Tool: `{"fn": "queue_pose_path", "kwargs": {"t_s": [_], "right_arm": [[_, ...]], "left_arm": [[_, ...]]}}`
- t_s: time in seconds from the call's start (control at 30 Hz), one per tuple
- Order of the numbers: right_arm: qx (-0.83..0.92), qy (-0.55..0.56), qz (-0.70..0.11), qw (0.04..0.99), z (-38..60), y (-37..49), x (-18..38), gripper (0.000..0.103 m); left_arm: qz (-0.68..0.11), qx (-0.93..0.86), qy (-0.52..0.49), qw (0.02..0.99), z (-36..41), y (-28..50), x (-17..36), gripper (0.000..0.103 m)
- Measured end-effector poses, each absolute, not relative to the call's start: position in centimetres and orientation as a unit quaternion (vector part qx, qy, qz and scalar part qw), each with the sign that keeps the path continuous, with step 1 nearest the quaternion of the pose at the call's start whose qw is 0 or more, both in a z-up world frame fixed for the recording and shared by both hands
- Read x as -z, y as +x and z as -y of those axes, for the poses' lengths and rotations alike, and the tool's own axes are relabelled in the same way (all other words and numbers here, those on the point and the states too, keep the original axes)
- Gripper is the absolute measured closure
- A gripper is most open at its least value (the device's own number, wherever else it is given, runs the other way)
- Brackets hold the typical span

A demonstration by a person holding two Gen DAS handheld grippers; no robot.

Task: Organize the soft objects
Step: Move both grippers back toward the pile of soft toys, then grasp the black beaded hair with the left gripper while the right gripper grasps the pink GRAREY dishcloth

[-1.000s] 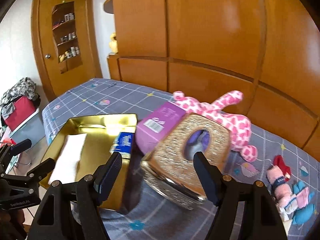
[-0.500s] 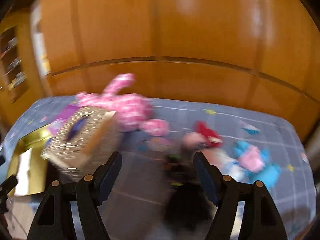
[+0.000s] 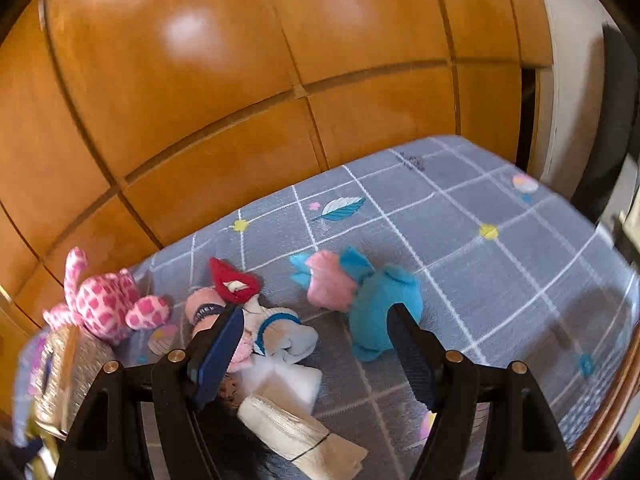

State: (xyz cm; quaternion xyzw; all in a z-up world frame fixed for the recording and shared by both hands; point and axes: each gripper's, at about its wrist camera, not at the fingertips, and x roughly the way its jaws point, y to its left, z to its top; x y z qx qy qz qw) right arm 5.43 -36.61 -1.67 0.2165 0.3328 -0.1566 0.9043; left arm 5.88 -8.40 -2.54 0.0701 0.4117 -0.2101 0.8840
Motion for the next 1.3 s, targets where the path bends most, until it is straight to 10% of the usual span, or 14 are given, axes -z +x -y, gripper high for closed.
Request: {"fn": "queue_pose_path", "kwargs": {"t_s": [0.6, 0.83, 1.3], "right_arm": [[0.105, 0.239, -0.343, 0.902, 36.1, 6.3, 2.4, 0.027], [0.1, 0.25, -0.347, 0.898, 36.3, 6.5, 2.6, 0.027], [0.073, 0.219, -0.378, 0.897, 34.8, 7.5, 3.1, 0.027]], "left_arm": [[-0.536, 0.201, -0.027, 0.819, 17.3, 16.7, 9.1, 0.036], [-0.542, 0.226, -0.065, 0.807, 15.8, 16.2, 11.2, 0.068], [-0.519, 0.246, 0.0, 0.819, 9.9, 9.8, 11.2, 0.069]]}}
